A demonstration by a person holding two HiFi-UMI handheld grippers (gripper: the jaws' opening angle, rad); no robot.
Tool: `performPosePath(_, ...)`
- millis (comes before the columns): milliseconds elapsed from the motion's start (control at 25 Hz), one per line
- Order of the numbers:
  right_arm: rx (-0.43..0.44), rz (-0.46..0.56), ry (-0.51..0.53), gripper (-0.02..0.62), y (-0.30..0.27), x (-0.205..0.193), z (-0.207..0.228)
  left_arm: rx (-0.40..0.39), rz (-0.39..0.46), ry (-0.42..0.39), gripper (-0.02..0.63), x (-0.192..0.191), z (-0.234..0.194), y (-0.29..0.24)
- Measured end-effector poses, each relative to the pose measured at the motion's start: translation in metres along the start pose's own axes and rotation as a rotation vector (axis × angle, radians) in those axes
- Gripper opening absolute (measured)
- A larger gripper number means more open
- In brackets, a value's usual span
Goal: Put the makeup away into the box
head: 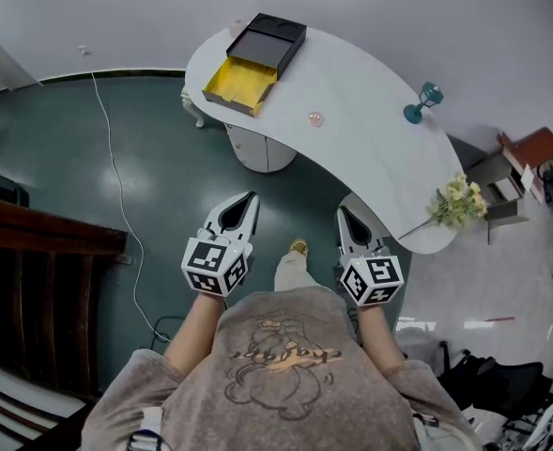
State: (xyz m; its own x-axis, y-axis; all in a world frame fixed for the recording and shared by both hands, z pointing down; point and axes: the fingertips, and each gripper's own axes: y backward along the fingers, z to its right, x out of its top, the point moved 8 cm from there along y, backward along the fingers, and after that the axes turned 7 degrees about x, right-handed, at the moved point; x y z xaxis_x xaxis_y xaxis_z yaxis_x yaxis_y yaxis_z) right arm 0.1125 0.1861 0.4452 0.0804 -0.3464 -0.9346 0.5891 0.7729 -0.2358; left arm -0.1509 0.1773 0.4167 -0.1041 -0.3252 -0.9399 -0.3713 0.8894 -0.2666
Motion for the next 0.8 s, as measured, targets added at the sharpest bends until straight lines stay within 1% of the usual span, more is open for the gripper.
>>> performPosePath(240,0.015,0.002,0.002,0.005,-0.031,0.026,0.043,0.015,-0.004,-0.003,0.025,0.020,0.001,-0.051)
performPosePath(440,0.023,0.004,0.001,0.005,-0.054,0.041,0.079,0.022,-0.004,-0.005,0.025,0.031,0.003,-0.091)
performPosePath(800,0.079,-0.006,0.006,0.004,-0.088,0.058,0.123,0.069,0.007,0.003,0.025,0.042,0.006,-0.138)
